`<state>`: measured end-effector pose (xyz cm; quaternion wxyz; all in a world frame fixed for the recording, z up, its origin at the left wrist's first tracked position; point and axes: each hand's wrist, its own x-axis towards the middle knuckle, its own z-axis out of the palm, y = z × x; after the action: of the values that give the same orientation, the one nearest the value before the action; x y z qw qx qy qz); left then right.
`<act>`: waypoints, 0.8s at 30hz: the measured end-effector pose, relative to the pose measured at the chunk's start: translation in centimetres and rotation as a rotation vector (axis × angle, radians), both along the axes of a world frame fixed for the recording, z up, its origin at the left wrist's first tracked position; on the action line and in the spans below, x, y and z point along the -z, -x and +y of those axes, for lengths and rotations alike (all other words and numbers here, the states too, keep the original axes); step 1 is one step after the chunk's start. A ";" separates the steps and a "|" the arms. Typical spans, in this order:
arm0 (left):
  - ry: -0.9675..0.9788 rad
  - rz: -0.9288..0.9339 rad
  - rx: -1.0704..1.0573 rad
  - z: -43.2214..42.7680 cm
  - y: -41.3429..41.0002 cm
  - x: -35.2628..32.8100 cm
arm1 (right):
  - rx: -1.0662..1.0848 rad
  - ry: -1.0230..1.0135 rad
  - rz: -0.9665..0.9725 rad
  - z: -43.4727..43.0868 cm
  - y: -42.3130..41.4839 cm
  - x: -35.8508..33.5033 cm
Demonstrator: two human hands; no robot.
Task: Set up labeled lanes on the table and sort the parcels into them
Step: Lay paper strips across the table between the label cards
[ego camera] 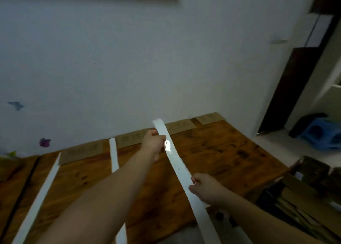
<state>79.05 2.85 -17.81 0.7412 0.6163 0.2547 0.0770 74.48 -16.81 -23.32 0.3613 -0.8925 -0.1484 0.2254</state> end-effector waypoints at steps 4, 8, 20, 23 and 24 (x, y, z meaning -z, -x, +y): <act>-0.061 -0.004 0.076 -5.4 -4.9 0.6 | 0.092 0.060 0.008 -5.2 -3.7 0.9; -0.099 -0.009 0.117 -8.7 -10.5 1.9 | 0.143 0.079 0.007 -8.2 -7.7 1.9; -0.193 0.081 0.195 -12.7 -31.0 8.5 | 0.179 0.188 0.143 -11.9 -25.9 5.4; -0.188 0.130 0.197 -13.4 -33.9 10.1 | 0.162 0.208 0.165 -12.5 -28.9 6.8; -0.190 0.148 0.196 -13.7 -34.8 10.6 | 0.156 0.208 0.170 -12.8 -29.8 7.3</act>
<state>113.81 -10.81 -28.46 0.6627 0.7095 0.2390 -0.0178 104.32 -29.56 -30.62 0.2944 -0.9117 -0.0234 0.2856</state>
